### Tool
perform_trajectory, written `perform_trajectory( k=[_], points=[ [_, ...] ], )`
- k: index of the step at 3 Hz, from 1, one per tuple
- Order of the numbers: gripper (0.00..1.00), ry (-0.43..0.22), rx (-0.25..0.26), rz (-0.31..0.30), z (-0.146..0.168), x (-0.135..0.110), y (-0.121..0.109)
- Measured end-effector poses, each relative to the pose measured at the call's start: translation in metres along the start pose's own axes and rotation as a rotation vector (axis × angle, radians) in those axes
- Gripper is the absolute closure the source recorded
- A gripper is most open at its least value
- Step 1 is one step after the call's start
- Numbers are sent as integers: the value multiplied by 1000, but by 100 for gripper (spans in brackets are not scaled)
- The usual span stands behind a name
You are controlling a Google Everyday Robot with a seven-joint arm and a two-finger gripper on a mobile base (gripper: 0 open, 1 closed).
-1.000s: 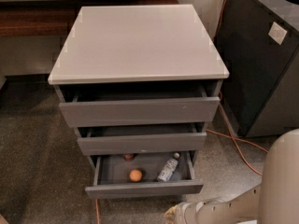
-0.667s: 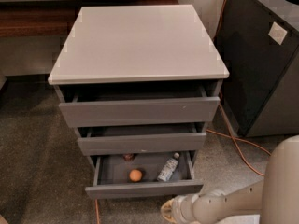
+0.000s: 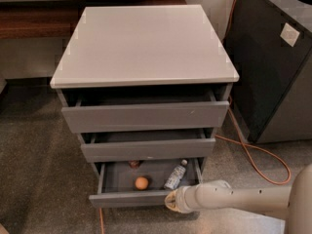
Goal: Pick orange from bottom drawer and place on counter
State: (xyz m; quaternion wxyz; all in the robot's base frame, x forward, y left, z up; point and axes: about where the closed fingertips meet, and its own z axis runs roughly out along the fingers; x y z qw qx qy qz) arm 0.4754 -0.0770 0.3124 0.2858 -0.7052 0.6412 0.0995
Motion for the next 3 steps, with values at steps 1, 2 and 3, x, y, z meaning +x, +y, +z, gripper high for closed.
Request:
perform_trajectory(
  k=[1, 2, 3],
  points=[
    [100, -14, 3, -10, 15, 12, -41],
    [100, -9, 7, -20, 37, 22, -77],
    [100, 22, 5, -35, 65, 29, -101]
  ],
)
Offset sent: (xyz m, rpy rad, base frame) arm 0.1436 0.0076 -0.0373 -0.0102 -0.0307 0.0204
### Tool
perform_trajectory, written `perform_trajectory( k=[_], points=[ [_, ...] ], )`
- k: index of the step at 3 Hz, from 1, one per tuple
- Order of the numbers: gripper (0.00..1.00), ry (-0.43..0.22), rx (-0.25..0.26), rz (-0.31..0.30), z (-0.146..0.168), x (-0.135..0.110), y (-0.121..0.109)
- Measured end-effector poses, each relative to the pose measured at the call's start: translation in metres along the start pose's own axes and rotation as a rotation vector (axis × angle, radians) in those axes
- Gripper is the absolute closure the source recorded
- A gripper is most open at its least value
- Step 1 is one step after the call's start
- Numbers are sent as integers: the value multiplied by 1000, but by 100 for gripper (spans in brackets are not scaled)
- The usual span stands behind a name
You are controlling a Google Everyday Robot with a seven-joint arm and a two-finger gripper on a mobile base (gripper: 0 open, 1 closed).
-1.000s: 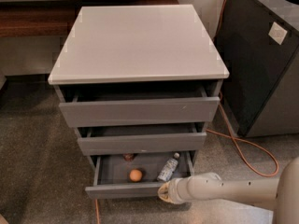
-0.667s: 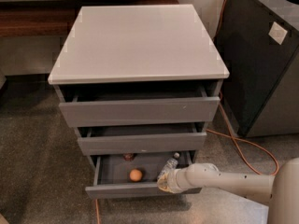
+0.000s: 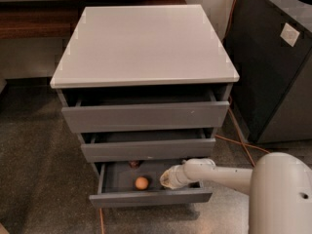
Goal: Pick orange from bottom drawer and place on counter
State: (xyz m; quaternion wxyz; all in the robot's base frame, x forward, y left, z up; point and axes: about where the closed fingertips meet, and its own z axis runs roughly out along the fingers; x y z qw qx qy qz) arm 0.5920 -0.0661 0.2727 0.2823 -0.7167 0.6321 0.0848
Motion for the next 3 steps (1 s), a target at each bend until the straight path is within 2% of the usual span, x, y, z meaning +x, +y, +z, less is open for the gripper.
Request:
perform_trajectory(
  k=[1, 2, 3],
  points=[
    [100, 29, -15, -6, 28, 4, -11],
    [100, 48, -38, -6, 49, 7, -11],
    [100, 48, -63, -1, 64, 7, 0]
  ],
)
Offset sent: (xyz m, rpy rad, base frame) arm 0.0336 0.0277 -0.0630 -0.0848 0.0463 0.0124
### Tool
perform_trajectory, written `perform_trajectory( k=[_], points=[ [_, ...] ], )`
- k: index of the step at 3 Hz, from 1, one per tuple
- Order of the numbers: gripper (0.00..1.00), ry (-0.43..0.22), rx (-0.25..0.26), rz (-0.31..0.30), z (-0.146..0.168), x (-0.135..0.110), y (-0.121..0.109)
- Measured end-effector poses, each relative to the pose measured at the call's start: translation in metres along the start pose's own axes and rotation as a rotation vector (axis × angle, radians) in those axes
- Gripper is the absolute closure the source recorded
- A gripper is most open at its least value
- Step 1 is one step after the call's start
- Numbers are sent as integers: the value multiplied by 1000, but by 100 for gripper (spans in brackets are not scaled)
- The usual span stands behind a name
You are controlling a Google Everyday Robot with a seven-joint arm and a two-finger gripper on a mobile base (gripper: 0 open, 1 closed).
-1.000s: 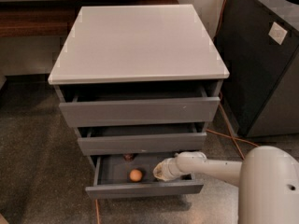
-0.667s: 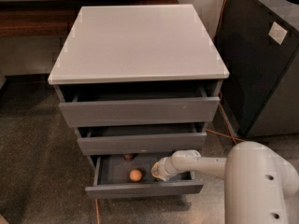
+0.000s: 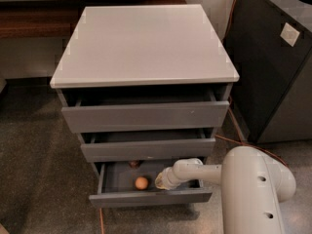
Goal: Pick orange from bottom drawer and place on counter
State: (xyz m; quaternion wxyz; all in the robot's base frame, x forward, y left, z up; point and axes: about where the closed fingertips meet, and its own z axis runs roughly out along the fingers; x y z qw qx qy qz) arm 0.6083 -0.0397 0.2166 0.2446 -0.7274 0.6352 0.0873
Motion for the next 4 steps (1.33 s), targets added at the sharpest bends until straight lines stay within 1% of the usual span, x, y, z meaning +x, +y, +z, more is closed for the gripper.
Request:
perform_trajectory(
  k=[2, 4],
  points=[
    [100, -18, -46, 17, 11, -1, 36],
    [100, -42, -107, 32, 12, -4, 71]
  ],
)
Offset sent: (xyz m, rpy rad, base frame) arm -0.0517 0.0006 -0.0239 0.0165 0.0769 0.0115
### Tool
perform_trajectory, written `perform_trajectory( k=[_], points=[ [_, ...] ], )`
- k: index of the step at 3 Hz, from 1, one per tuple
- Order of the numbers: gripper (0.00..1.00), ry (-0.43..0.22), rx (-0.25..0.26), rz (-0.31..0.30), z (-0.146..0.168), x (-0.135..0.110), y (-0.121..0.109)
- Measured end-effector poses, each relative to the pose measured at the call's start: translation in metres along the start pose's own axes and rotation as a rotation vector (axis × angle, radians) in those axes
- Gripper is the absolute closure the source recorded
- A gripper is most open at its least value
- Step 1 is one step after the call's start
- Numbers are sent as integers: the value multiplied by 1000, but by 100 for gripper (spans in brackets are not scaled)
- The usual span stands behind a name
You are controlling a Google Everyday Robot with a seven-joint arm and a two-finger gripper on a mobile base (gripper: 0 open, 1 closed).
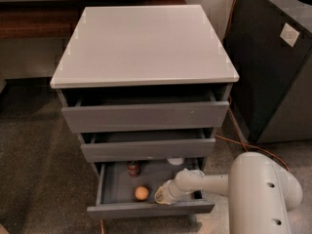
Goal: Pick orange from bottom drawer and place on counter
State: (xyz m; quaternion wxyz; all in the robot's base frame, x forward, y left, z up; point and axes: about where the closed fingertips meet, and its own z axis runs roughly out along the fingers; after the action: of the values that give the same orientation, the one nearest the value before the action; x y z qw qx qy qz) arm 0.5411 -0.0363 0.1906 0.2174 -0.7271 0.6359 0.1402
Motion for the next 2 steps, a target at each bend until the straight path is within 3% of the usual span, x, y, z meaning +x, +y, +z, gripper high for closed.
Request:
perform_trajectory(
  k=[2],
  points=[
    [100, -43, -38, -2, -13, -15, 38]
  ],
)
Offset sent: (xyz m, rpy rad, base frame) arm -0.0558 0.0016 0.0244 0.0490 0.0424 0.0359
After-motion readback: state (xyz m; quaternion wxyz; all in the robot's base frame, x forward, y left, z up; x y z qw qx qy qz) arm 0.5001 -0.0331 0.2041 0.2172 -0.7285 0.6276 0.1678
